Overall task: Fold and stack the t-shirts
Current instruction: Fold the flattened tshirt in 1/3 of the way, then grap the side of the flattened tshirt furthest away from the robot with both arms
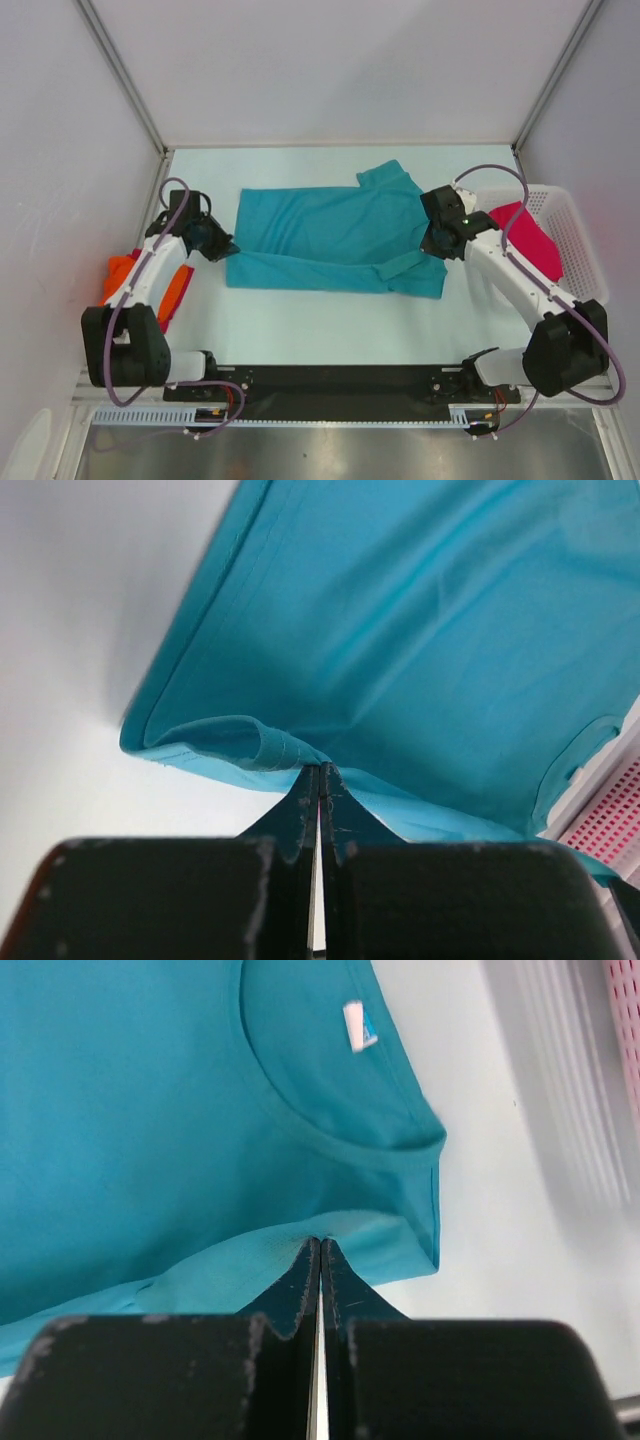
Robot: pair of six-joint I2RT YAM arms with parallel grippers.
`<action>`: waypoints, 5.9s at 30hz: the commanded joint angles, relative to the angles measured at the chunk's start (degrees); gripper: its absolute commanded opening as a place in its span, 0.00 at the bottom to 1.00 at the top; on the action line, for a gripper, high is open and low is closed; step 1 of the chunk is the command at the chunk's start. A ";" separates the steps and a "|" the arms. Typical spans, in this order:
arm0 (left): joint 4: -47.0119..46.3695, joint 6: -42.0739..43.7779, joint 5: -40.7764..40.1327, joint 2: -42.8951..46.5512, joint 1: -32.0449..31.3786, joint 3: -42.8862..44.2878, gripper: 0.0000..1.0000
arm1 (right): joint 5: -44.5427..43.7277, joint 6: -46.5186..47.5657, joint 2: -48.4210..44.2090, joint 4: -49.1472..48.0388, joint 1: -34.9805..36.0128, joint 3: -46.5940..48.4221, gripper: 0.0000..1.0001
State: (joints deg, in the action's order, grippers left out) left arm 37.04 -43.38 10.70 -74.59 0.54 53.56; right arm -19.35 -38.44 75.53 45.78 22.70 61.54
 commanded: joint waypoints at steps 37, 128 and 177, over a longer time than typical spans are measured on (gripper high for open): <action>-4.87 3.82 7.41 -22.62 2.72 17.54 0.67 | 0.73 9.60 24.06 -9.31 -8.55 17.64 0.40; 9.89 16.38 5.13 -45.11 5.18 56.65 0.99 | 32.16 2.95 59.83 -13.05 -15.04 60.92 0.41; 10.51 20.09 0.90 -55.40 2.89 62.19 1.00 | 37.72 -1.64 82.68 -14.31 -18.66 80.23 0.45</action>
State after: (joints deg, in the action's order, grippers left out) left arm 48.82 -23.38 11.68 -128.01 3.79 112.79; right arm 16.45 -39.31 155.50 30.94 1.74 141.88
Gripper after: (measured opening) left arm 0.994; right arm 0.447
